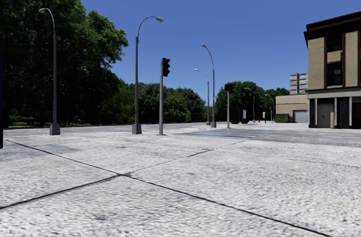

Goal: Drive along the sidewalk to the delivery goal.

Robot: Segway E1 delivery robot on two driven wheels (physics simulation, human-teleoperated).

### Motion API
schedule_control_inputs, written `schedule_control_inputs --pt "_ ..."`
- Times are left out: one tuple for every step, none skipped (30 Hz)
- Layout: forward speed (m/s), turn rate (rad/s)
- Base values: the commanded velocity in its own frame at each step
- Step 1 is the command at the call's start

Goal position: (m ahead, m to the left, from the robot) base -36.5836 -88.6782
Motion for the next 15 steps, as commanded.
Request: schedule_control_inputs --pt "2.0 0.0" --pt "2.0 0.0" --pt "2.0 0.0" --pt "2.0 0.0" --pt "2.0 0.0" --pt "2.0 0.0" --pt "2.0 0.0" --pt "2.0 0.0" --pt "2.0 0.0" --pt "2.0 0.0" --pt "2.0 0.0" --pt "2.0 0.0" --pt "2.0 0.0" --pt "2.0 0.0" --pt "2.0 0.0"
